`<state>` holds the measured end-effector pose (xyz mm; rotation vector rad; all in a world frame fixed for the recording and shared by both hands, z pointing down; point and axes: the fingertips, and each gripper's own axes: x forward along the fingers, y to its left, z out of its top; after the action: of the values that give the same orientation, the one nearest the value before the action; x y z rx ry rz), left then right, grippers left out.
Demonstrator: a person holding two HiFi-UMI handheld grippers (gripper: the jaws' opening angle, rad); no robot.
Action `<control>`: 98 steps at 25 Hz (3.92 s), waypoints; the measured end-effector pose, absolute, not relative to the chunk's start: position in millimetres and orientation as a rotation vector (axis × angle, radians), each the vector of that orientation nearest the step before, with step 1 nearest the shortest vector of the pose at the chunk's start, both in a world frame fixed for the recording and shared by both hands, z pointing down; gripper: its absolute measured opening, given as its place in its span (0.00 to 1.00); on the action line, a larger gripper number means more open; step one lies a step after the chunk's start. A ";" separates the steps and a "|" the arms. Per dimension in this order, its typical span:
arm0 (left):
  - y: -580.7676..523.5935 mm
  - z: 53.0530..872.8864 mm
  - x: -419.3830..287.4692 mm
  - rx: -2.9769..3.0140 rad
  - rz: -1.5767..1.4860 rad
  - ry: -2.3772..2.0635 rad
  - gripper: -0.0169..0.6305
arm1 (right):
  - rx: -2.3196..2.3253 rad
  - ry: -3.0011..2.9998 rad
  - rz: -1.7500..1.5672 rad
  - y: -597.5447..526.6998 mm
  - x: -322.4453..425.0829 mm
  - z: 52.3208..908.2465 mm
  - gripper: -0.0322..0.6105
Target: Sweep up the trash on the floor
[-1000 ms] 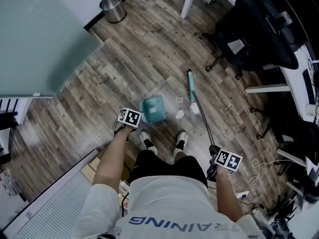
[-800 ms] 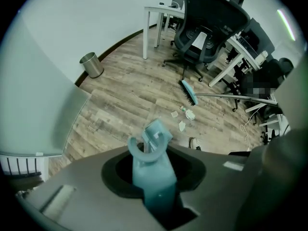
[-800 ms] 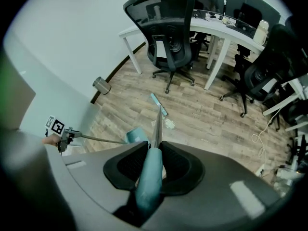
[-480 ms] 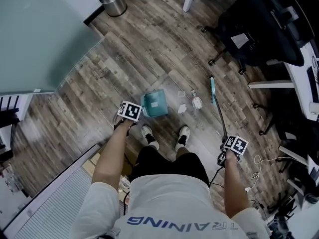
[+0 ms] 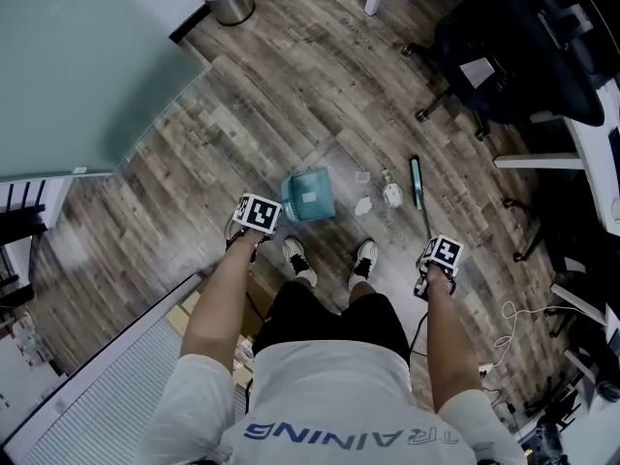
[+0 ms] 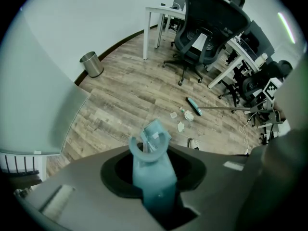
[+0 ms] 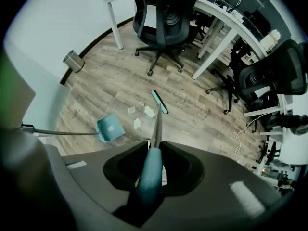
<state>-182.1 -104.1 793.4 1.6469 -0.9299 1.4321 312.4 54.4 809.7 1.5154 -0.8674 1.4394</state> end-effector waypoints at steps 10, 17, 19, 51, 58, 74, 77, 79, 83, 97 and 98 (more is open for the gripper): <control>-104.8 792.3 -179.3 1.652 1.434 -0.935 0.18 | 1.446 -0.899 1.395 68.4 289.6 808.7 0.22; -100.0 793.5 -178.4 1.654 1.426 -0.936 0.18 | 1.415 -0.936 1.460 82.4 238.2 807.0 0.22; -101.0 793.6 -176.6 1.663 1.419 -0.939 0.18 | 1.406 -0.957 1.482 82.7 225.8 804.9 0.22; -103.4 793.1 -178.0 1.651 1.433 -0.934 0.18 | 0.976 -1.343 1.743 71.9 58.8 783.0 0.22; -103.8 794.2 -179.2 1.647 1.435 -0.931 0.18 | 0.966 -1.342 1.769 65.3 73.9 785.7 0.22; -106.8 793.4 -179.3 1.651 1.446 -0.927 0.18 | 1.361 -1.161 1.905 87.2 218.2 771.0 0.22; -106.1 793.2 -179.2 1.654 1.444 -0.929 0.18 | 1.449 -1.077 1.873 100.7 251.8 770.9 0.22; -105.6 793.9 -179.3 1.653 1.446 -0.929 0.18 | 1.483 -1.026 1.832 110.0 268.8 771.1 0.22; -105.1 794.1 -178.7 1.653 1.447 -0.929 0.18 | 1.493 -0.948 1.745 128.7 283.9 772.1 0.22; -103.4 792.4 -178.3 1.657 1.444 -0.935 0.18 | 1.438 -0.971 1.948 123.3 180.5 791.1 0.22; -103.1 792.7 -178.6 1.656 1.444 -0.936 0.18 | 1.422 -0.987 1.971 120.0 172.7 791.4 0.22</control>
<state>-178.6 -103.1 792.7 1.6563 -0.9355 1.4438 172.7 120.0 791.4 1.4215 -0.9873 1.9707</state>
